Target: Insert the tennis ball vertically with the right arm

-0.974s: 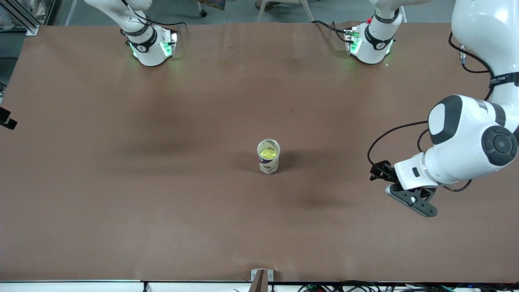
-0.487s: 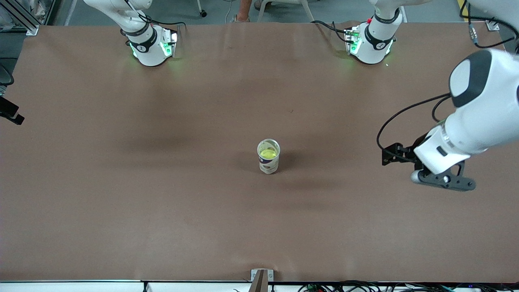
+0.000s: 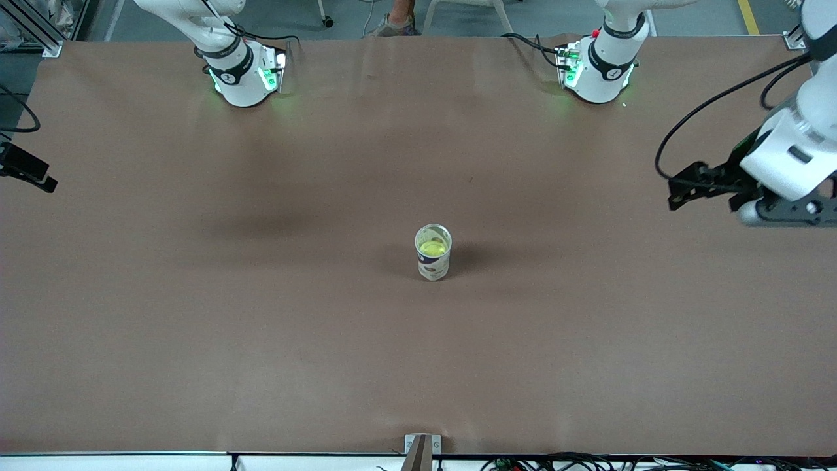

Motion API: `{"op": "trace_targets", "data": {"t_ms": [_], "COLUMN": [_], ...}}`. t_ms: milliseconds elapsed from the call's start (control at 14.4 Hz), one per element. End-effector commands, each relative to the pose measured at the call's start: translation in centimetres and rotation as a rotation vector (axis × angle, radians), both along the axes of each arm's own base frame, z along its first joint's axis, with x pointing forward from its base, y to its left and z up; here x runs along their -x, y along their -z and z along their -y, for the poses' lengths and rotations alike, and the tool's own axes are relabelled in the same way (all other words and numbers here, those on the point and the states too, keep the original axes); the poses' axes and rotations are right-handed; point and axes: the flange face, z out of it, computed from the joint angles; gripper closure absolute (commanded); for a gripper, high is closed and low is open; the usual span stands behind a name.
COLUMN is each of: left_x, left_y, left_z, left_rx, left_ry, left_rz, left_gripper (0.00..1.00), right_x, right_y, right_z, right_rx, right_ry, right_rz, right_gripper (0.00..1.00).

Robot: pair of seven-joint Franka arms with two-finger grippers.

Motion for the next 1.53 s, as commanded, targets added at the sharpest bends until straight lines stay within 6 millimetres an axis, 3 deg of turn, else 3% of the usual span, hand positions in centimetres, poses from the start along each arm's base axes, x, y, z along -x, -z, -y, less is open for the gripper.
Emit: {"op": "trace_targets", "data": {"t_ms": [0,209,487,766,1253,1462], "left_x": [3.4,4.5,5.4,7.0,10.0,10.1], "left_y": [-1.8,-2.9,-2.7,-4.0,-3.0,-2.8], "left_z": [-1.2,-2.6,-2.4,-2.4,-2.5,-2.5], "left_rx": [-0.047,-0.048,-0.053,-0.060,-0.041,-0.037], "left_ry": [-0.017,-0.027,0.007,0.005,-0.017,-0.032], "left_rz": [-0.035,-0.047,-0.070,-0.029,0.018,0.018], "left_gripper": [0.00,0.00,0.00,0.00,0.00,0.00], "right_x": [1.9,1.5,1.1,0.6,0.6,0.6], "right_y": [0.8,0.9,0.5,0.6,0.0,-0.3], "right_z": [-0.2,-0.1,-0.1,-1.0,-0.6,-0.8], "right_rx": [0.005,0.013,0.018,0.020,0.017,0.017], "right_ry": [-0.016,-0.016,-0.018,-0.032,-0.024,-0.030], "right_rz": [0.017,0.027,0.052,0.074,0.084,0.090], "right_gripper": [0.00,0.00,0.00,0.00,0.00,0.00]}}
